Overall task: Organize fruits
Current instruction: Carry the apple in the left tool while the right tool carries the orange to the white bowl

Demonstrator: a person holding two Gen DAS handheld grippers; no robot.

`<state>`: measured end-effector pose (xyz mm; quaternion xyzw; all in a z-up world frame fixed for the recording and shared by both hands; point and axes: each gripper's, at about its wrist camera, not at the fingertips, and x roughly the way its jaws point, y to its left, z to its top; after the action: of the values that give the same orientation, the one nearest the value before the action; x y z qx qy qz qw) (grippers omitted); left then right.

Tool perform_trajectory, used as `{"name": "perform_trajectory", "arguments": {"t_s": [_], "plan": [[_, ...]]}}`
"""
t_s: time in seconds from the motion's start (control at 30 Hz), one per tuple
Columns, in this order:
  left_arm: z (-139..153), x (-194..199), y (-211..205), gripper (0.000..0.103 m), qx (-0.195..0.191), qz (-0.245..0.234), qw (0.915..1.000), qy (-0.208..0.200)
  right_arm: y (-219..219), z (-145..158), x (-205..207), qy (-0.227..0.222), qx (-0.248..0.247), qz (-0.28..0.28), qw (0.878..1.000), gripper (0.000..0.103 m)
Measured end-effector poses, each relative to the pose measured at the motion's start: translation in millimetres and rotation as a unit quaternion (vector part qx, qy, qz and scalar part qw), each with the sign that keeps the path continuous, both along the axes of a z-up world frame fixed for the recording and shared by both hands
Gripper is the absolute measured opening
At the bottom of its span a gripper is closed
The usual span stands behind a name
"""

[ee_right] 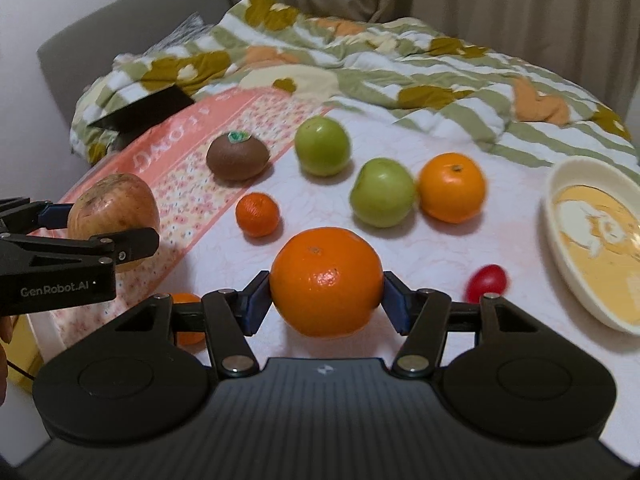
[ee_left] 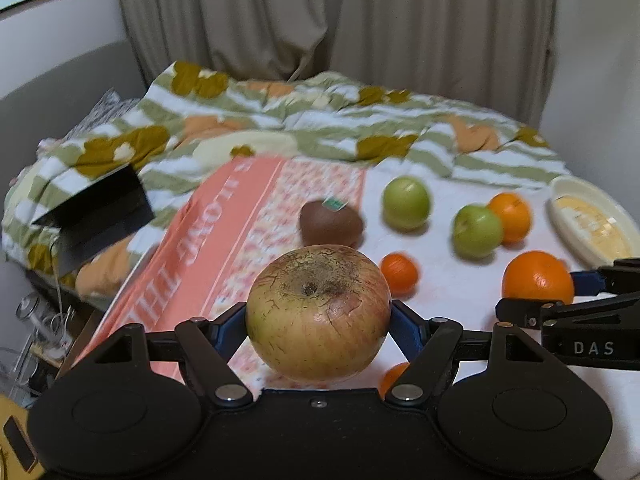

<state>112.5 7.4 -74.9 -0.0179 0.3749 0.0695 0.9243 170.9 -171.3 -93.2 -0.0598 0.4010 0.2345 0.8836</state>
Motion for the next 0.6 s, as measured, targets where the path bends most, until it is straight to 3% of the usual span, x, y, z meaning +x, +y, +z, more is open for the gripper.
{"name": "perform_trajectory", "arguments": {"t_s": [0.27, 0.6], "plan": [[44, 0, -35, 0.078, -0.014, -0.078, 0.9962, -0.036, -43, 47, -30, -0.01, 0.001, -0.074, 0.997, 0.074], [64, 37, -95, 0.078, -0.024, -0.181, 0.982, -0.049, -124, 76, -37, -0.029, -0.018, -0.188, 0.982, 0.074]]}}
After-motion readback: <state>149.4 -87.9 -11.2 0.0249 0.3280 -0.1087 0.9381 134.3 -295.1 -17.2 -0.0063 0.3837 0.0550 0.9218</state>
